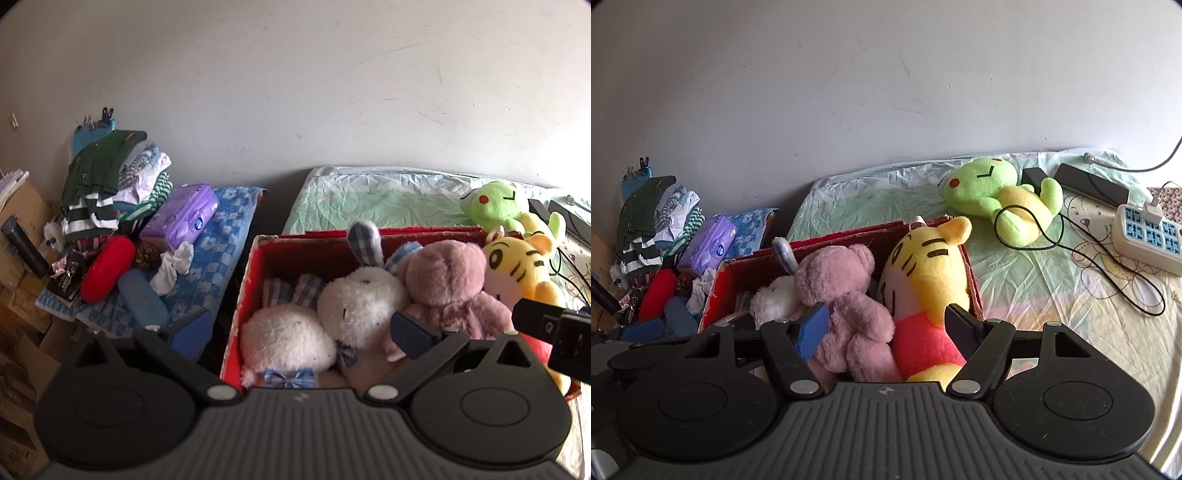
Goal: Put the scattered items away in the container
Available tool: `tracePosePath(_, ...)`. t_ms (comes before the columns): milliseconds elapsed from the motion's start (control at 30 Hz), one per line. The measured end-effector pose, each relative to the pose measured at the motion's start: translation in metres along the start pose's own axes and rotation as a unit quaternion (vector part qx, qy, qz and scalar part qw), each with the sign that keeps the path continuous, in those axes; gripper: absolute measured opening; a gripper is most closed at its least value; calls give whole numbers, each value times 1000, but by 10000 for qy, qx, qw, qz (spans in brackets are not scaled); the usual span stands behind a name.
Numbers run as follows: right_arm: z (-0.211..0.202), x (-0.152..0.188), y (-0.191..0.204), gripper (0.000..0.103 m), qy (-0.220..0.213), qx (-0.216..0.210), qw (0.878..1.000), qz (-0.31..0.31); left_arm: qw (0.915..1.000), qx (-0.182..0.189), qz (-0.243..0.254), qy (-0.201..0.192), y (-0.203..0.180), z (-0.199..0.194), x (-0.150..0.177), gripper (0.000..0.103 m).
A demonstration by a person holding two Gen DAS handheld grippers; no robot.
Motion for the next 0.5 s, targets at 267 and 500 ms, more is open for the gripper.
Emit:
tracePosePath(267,5,4,-7,72,109,-74,9992,366,10000,67,6,7,-6,7,1,102)
tracePosePath(500,3,4,-1,73,14,-151,9996,239,9998,161,15,148,-11,13,9,102)
Point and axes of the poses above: each gripper's, at about its wrist camera, not at the fingertips, and z roughly the way its jaws point, y to its left, x to its underside, the point moved 9 cm from there along z, roughly the way its jaws point, and after that the axes turned 11 degrees about -y, right-handed, at the moved point
